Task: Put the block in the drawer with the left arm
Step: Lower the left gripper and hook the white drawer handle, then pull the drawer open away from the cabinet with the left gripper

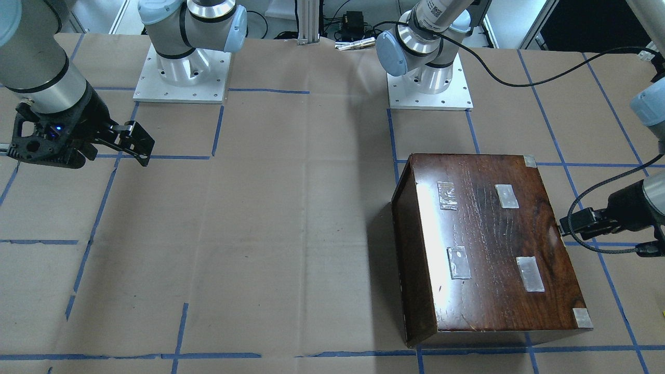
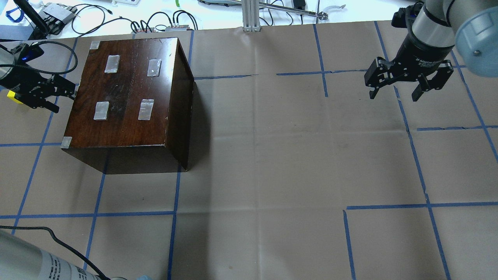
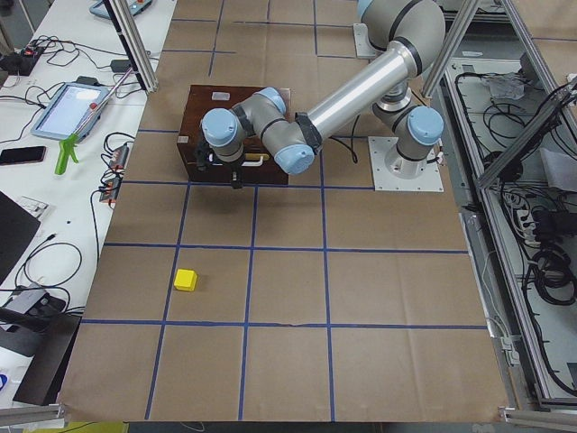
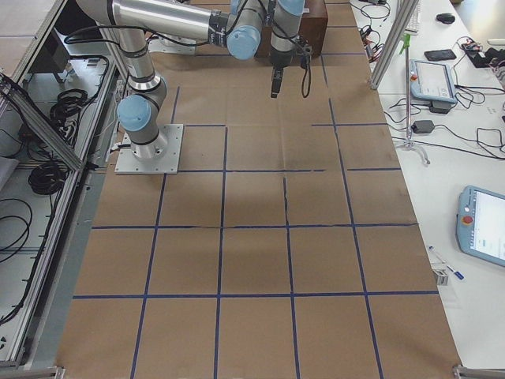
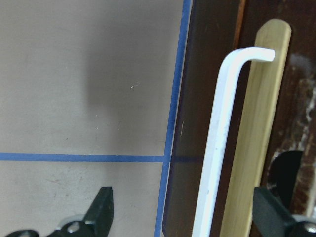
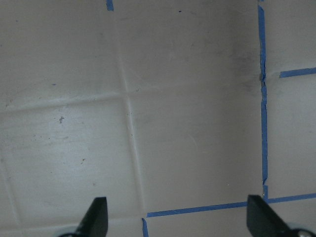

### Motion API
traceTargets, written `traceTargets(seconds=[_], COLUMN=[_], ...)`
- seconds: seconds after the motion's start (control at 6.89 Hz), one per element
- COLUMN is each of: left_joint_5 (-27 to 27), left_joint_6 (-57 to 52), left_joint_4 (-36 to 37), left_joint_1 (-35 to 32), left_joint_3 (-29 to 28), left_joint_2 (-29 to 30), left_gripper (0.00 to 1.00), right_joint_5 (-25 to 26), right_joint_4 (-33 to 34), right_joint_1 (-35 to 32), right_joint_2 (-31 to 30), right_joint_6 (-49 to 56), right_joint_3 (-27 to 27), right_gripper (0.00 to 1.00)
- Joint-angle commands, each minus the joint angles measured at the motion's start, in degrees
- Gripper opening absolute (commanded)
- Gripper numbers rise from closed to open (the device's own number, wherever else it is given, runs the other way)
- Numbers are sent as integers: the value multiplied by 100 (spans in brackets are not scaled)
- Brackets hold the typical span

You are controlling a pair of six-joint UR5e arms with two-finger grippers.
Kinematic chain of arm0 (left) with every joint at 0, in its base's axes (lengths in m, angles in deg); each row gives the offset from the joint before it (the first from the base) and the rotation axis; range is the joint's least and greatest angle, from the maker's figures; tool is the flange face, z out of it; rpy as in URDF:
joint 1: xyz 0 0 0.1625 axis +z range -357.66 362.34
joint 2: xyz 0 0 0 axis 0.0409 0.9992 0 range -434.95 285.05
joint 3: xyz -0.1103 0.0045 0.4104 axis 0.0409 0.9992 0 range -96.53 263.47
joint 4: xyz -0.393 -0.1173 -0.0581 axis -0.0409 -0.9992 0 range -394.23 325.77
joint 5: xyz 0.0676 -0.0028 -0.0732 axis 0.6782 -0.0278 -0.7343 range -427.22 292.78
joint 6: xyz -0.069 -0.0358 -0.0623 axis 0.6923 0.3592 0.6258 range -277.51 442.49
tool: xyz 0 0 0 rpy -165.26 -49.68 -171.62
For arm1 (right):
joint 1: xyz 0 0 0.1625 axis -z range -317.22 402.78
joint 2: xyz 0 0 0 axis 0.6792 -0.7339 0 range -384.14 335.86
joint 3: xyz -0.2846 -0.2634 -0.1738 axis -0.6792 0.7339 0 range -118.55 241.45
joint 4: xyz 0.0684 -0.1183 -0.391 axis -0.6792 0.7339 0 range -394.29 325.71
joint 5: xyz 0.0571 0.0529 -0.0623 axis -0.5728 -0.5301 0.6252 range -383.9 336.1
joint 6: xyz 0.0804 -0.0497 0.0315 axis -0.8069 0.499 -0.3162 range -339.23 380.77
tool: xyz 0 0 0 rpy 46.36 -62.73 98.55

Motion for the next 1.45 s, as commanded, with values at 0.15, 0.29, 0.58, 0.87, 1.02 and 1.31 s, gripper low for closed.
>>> traceTargets(seconds=[0.15, 0.29, 0.58, 0.87, 1.02, 1.31], left_joint_5=[2, 2, 28, 55, 64, 81], left_joint_6=[-15, -24, -50, -85, -268, -549], left_joint_4=[86, 112, 174, 174, 174, 200], left_joint_1=[-10, -1, -1, 34, 78, 279], left_joint_3=[-4, -4, -126, -145, -154, -171], left_joint_2=[149, 166, 263, 254, 237, 245], left_gripper=[99, 99, 99, 99, 99, 99], right_joint_5=[0, 0, 0, 0, 0, 0], right_joint_4=[0, 0, 0, 0, 0, 0], right_joint_1=[0, 0, 0, 0, 0, 0], right_joint_2=[5, 5, -3, -4, 5, -3], right_joint_6=[4, -5, 4, 4, -5, 4], right_joint_3=[0, 0, 0, 0, 0, 0], right_gripper=[100, 100, 100, 100, 100, 100])
